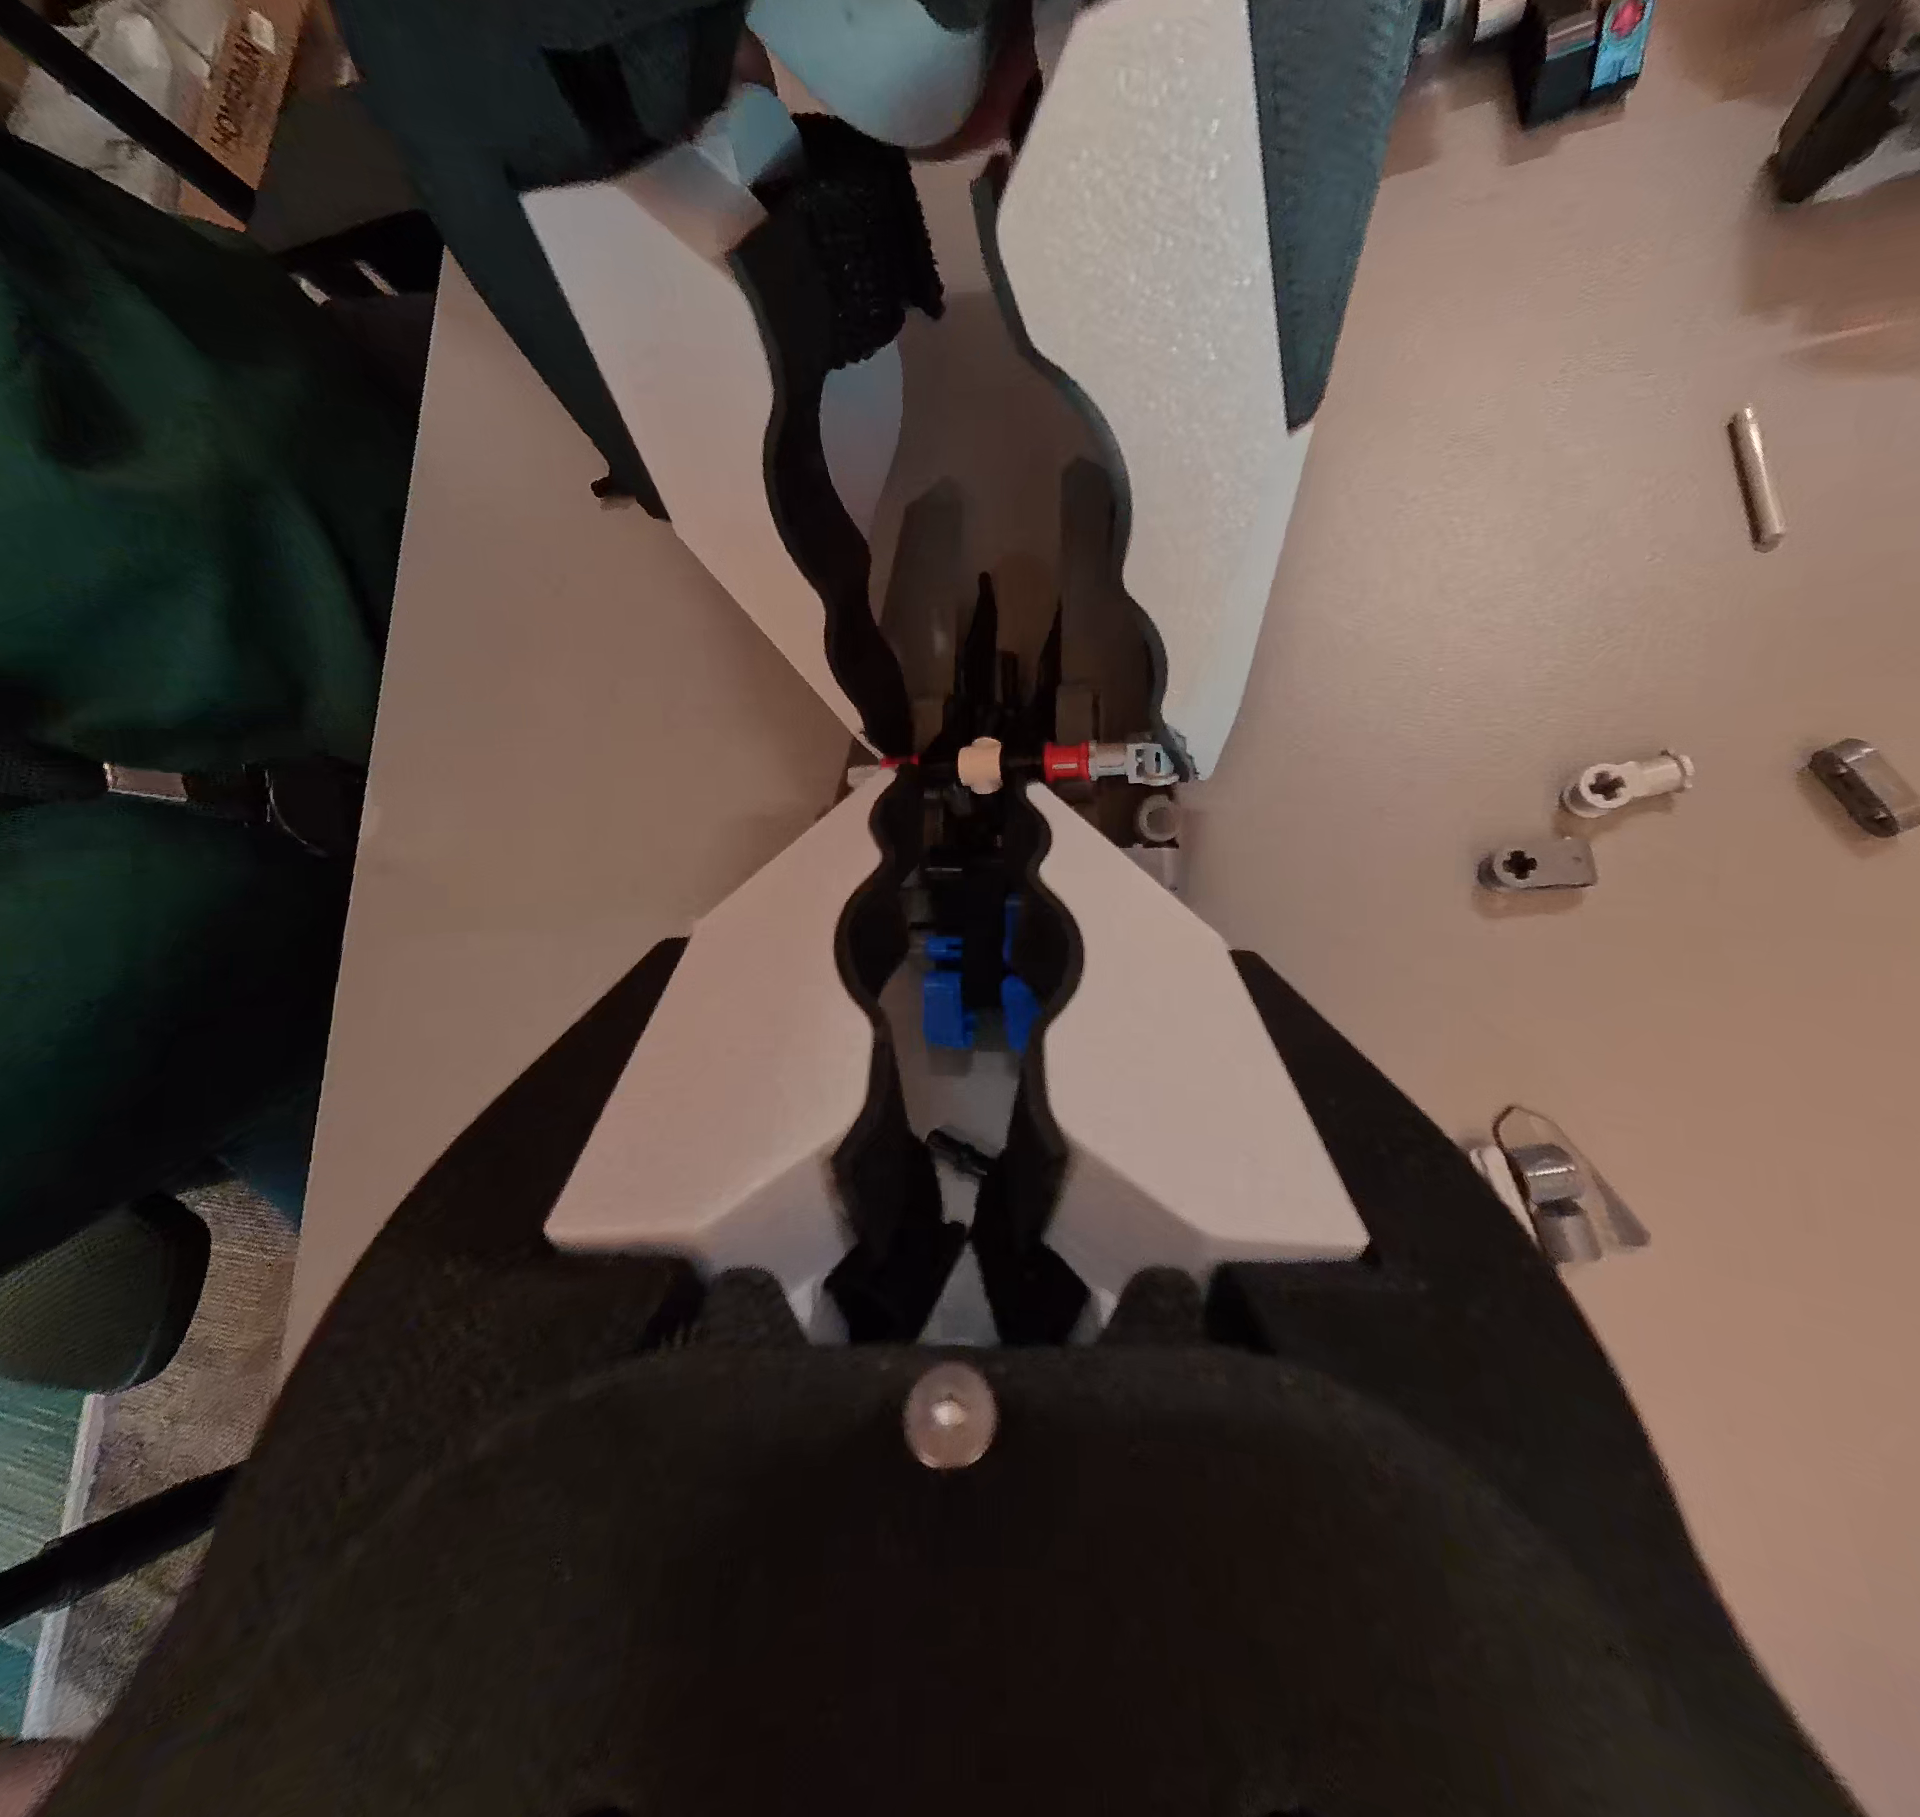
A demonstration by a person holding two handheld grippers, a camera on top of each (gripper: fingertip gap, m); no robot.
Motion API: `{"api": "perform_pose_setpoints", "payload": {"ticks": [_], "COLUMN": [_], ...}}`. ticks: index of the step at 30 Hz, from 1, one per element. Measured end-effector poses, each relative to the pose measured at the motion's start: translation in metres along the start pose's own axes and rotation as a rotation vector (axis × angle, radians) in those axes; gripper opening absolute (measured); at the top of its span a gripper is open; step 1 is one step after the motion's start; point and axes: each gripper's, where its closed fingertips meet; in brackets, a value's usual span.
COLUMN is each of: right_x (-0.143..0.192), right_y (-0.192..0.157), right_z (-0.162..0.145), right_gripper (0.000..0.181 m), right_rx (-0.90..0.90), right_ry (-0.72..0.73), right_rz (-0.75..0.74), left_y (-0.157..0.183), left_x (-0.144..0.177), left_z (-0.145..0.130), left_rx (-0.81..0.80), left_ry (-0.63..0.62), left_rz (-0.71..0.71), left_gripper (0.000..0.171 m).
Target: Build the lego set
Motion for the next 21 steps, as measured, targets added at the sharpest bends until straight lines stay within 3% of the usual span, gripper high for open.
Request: {"api": "perform_pose_setpoints", "payload": {"ticks": [13,18,21], "right_x": [0.005,0.031,0.056], "right_y": [-0.002,0.0,0.003], "right_z": [0.002,0.01,0.019], "right_gripper": [0.021,0.021,0.02], "right_rx": [-0.07,-0.078,-0.043], "right_ry": [0.043,0.122,0.184], "right_rz": [0.099,0.103,0.04], "left_y": [0.0,-0.002,0.003], "left_x": [0.001,0.005,0.005], "left_z": [-0.004,-0.01,-0.011], "left_rx": [0.034,0.058,0.051], "left_ry": [-0.007,0.026,0.057], "left_rz": [-0.001,0.03,0.013], "left_gripper": [0.054,0.064,0.061]}}
Point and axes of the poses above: each gripper's, where its closed fingertips meet, x back along the fingers, z out of its top, y = z × x across the jaws, and after that the axes turned 10 degrees about -x, right-handed
